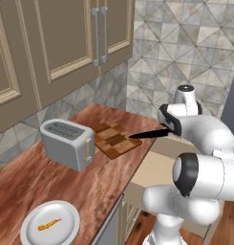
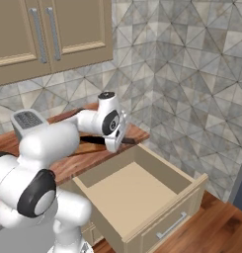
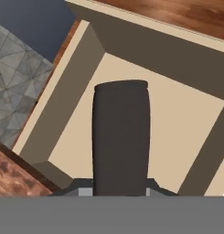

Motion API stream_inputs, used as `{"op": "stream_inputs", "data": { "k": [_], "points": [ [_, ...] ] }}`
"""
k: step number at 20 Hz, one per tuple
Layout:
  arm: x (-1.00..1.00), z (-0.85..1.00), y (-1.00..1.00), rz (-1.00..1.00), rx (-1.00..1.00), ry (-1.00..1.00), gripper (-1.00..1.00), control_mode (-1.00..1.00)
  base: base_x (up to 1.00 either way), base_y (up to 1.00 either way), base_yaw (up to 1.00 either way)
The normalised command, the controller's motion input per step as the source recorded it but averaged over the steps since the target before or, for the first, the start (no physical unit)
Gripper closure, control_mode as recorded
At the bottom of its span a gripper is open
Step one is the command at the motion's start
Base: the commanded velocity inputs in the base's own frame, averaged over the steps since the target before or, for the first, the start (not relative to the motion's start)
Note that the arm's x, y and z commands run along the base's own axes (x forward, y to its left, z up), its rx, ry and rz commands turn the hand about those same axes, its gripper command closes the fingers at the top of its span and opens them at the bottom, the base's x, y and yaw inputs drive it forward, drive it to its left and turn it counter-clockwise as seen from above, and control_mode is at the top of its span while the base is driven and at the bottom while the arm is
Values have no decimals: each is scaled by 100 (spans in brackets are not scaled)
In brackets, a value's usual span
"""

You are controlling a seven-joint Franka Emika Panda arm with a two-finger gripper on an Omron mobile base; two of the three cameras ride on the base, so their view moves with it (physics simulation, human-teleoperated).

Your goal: Pick up the knife from the drawer and place it on the cutting board. Then place the meat from the plate to the cutting board.

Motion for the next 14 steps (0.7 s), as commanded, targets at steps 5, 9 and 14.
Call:
{"op": "stream_inputs", "data": {
  "k": [5, 9, 14],
  "points": [
    [25, 0, 17, 5, 0, 0, 100, -100, 0, 0, 0],
    [13, -1, 24, 3, 1, 0, 100, -100, 0, 0, 0],
    [17, 0, 33, 2, 1, 0, 100, -100, 0, 0, 0]
  ]
}}
